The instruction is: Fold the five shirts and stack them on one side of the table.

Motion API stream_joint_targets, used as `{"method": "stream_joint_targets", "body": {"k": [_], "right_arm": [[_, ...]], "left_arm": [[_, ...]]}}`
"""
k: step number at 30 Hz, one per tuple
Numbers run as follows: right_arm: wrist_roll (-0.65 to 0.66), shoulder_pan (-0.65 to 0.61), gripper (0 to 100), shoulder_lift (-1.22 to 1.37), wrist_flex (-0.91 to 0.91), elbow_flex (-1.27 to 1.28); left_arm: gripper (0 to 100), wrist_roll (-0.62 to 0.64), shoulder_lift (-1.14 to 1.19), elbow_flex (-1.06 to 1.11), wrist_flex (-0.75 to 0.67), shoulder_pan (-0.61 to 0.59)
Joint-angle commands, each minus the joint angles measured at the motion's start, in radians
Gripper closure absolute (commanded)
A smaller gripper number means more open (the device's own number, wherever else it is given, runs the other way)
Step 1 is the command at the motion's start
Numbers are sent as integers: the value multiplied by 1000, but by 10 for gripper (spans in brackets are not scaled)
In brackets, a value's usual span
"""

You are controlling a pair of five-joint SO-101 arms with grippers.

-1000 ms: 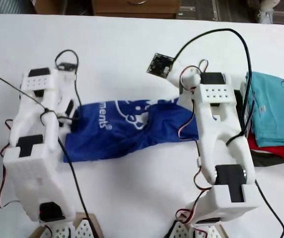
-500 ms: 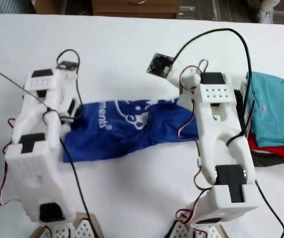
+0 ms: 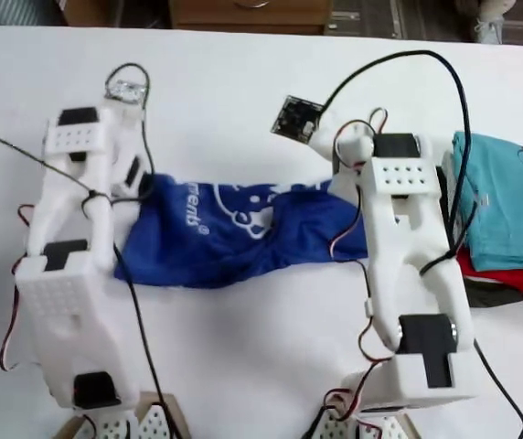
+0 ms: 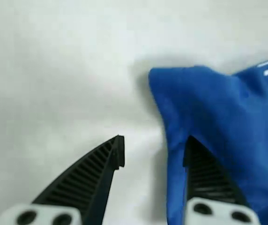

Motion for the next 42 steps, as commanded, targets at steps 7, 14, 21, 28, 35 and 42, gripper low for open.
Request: {"method": "stream_joint_targets", "body": {"k": [7, 14, 21, 28, 35, 42], "right_arm": [[-2, 5, 858, -85, 5, -48], [-2, 7, 858, -88, 5, -52], [-5, 4, 858, -194, 5, -49], [-2, 31, 858, -320, 42, -46], [2, 102, 858, -351, 51, -46], [2, 134, 858, -343, 51, -46]], "left_arm": [[770, -8, -12, -104, 258, 25], [768, -5, -9, 27, 117, 15], [767, -5, -9, 189, -8, 35], [769, -5, -8, 185, -12, 87], [770, -5, 60, 177, -6, 60], [770, -14, 164, 33, 60, -6]]}}
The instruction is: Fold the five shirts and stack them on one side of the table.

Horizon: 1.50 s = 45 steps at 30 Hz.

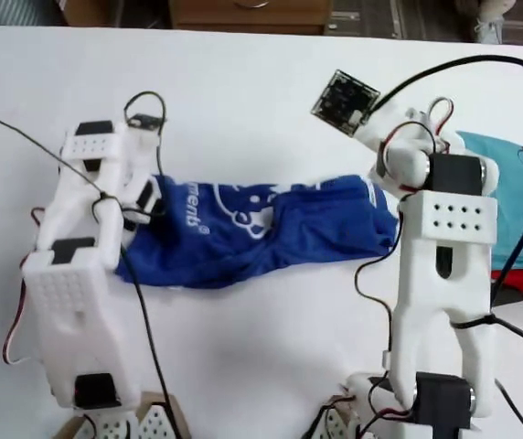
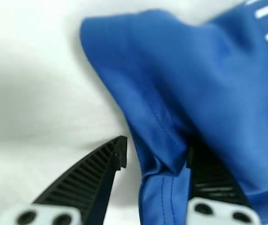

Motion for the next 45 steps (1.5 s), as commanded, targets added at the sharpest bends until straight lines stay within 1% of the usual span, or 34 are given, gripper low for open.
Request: {"method": "stream_joint_targets", "body": {"k": [1, 4, 6, 8, 11, 14, 17, 20, 23, 27, 31, 34, 36, 40, 45], "right_arm": [[2, 4, 858, -44, 2, -46], [2, 1, 858, -48, 1, -48], [2, 1, 858, -48, 1, -51], [2, 1, 858, -48, 1, -51], [2, 4, 858, -50, 1, -52], [2, 5, 858, -50, 1, -52], [2, 2, 858, -50, 1, -52], [2, 1, 858, -50, 1, -52], [2, 1, 858, -50, 1, -52], [-6, 2, 858, -50, 1, -52], [-11, 25, 858, -51, 1, -52], [-11, 68, 858, -67, -1, -52], [-11, 113, 858, -91, -1, -52], [-11, 234, 858, -159, 4, -46], [-11, 453, 858, -263, 48, -12]], "left_arm": [[770, -25, 51, -76, 29, -41], [771, -40, 104, -131, 80, -21], [792, -38, 141, -177, 117, -6], [854, -38, 176, -234, 149, 3], [985, -37, 233, -334, 198, 0], [980, -37, 295, -453, 258, -46], [979, -37, 327, -602, 296, -141], [979, -48, 316, -708, 299, -235], [980, -97, 269, -727, 301, -281], [980, -101, 176, -697, 301, -295], [980, -117, 43, -624, 301, -206], [980, -115, -95, -549, 301, -83], [980, -89, -193, -499, 301, 14], [980, -52, -328, -438, 296, 222], [980, -37, -316, -492, 292, 430]]}}
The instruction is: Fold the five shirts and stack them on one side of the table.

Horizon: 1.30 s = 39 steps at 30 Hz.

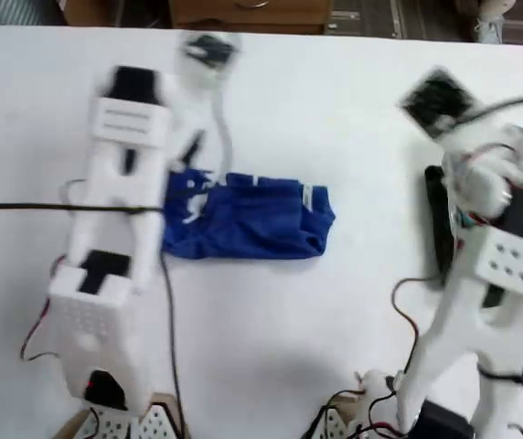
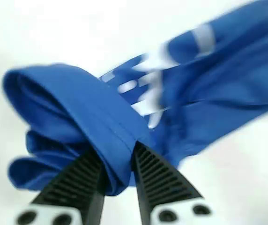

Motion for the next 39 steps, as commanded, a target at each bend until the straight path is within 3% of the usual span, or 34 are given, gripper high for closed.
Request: {"method": "stream_joint_targets", "body": {"k": [1, 7, 15, 26, 33, 39], "right_arm": [[-11, 159, 858, -105, 21, 9], [-2, 366, 858, -223, 12, 170], [-2, 542, 858, -329, 8, 275], [0, 545, 858, -389, 4, 327], [0, 490, 858, -389, 4, 379], [0, 489, 858, -389, 4, 384]], "left_arm": [[980, 8, -38, -68, 6, 140], [980, 28, 103, -229, 5, 292], [979, 28, 365, -410, -11, 414], [961, 25, 631, -553, 3, 446], [793, 23, 583, -670, 9, 442], [778, 28, 448, -733, 9, 331]]}}
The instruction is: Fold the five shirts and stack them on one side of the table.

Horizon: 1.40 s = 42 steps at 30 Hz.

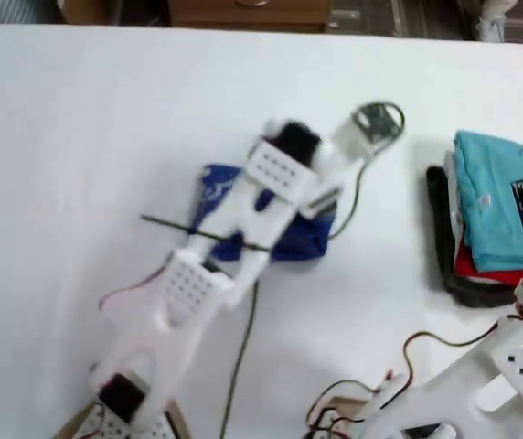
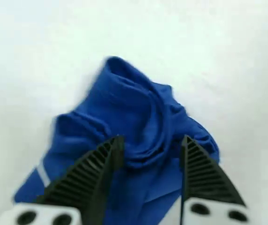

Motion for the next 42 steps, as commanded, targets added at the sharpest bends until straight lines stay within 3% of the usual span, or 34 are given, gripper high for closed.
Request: {"method": "stream_joint_targets", "body": {"k": [1, 8, 12, 19, 28, 35, 42], "right_arm": [[0, -7, 858, -28, -10, -5], [0, -7, 858, -30, -10, -6], [-5, -7, 858, -30, -8, -3], [-2, -7, 858, -30, -8, -3], [-3, -24, 858, -22, -10, -2], [-8, -35, 858, -21, -90, -2], [-9, -94, 858, -19, -91, 38]], "left_arm": [[778, 6, -147, -53, 12, -103], [778, 5, -129, -33, -15, -336], [778, 5, -26, -41, -21, -376], [778, 6, 86, -42, -17, -305], [778, 25, 35, -79, 21, -224], [778, 26, -29, 114, 21, -183], [778, 26, -287, 392, 21, -129]]}}
